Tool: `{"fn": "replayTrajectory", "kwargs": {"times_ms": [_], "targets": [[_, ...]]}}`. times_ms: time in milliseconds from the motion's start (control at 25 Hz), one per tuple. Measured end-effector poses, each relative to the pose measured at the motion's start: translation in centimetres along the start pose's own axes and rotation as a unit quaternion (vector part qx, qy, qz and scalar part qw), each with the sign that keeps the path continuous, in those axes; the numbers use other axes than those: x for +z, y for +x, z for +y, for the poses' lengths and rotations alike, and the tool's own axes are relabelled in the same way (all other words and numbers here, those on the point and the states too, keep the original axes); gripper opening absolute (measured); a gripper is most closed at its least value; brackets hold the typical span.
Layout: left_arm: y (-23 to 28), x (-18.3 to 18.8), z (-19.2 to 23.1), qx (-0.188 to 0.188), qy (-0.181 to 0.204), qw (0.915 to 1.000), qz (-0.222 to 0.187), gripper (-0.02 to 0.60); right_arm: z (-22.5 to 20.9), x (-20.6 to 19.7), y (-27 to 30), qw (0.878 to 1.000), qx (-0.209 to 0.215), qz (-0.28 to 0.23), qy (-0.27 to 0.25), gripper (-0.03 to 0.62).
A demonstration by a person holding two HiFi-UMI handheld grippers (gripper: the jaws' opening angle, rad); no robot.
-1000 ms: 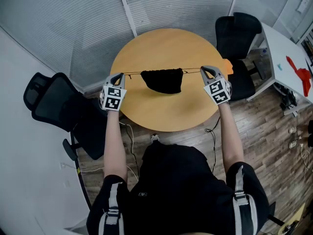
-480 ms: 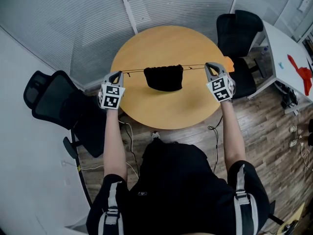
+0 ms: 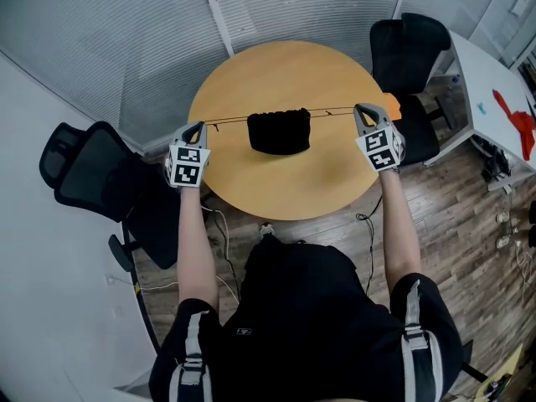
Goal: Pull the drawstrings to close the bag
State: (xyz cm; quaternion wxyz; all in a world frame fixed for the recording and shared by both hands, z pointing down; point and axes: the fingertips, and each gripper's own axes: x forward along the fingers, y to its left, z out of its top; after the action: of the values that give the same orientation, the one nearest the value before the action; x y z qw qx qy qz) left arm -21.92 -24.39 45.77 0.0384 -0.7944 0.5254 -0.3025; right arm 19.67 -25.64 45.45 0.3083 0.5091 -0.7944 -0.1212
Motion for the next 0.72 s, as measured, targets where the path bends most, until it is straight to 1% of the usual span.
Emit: {"fn": "replayTrajectory", "kwargs": {"times_ms": [720], "targets": [[0.4,0.0,0.4,0.005,-0.005,1.0000,0.003,0.014,-1.4,-1.4,-0.2,1.000,-0.009,0.009,0.010,0.059]]}}
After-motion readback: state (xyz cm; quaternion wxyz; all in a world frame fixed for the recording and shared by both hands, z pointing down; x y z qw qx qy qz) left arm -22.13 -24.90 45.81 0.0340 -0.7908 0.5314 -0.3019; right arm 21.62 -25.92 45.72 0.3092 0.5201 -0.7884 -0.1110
